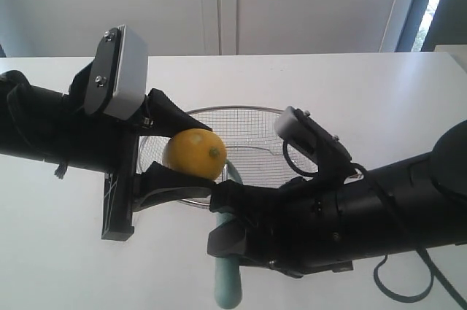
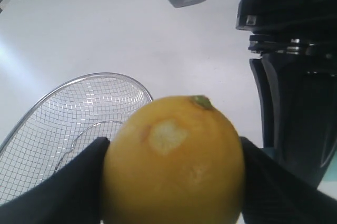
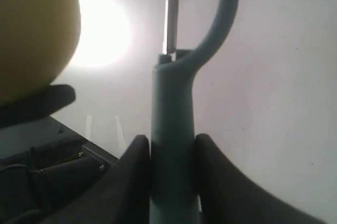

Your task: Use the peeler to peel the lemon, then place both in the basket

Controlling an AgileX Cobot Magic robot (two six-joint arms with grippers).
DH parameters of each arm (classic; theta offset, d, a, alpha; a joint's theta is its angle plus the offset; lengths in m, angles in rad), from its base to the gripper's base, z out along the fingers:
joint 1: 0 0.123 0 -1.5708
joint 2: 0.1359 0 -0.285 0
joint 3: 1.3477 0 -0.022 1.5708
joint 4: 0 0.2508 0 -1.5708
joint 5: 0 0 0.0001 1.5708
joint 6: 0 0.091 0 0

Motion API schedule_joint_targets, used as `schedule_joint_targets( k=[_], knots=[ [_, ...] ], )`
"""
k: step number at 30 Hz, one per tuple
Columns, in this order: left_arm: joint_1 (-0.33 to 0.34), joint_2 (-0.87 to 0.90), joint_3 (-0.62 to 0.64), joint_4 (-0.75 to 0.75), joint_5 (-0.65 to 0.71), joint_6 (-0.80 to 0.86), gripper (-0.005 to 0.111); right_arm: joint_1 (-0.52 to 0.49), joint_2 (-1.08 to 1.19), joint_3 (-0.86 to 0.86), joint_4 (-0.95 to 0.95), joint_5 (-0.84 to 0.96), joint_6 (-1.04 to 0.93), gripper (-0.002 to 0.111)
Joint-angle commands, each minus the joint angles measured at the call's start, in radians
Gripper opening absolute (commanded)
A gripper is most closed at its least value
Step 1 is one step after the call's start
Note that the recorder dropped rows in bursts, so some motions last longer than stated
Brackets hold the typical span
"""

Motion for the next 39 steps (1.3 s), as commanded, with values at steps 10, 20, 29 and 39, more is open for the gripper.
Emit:
schedule_joint_targets(
  k=[10,20,29,39],
  knots=[
    [-0.007,0.040,-0.007,-0.117,-0.034,0.162,0.001,0.002,-0.002,-0.006,0.089,0.012,-0.107,0.000],
    [-0.007,0.062,-0.007,-0.117,-0.043,0.162,0.001,0.002,-0.002,-0.006,0.098,-0.035,-0.122,0.000],
    [-0.007,0.068,-0.007,-0.117,-0.046,0.162,0.001,0.002,-0.005,-0.006,0.098,-0.054,-0.122,0.000],
    [-0.007,0.068,-0.007,-0.117,-0.053,0.162,0.001,0.002,-0.026,-0.006,0.096,-0.077,-0.122,0.000]
  ],
)
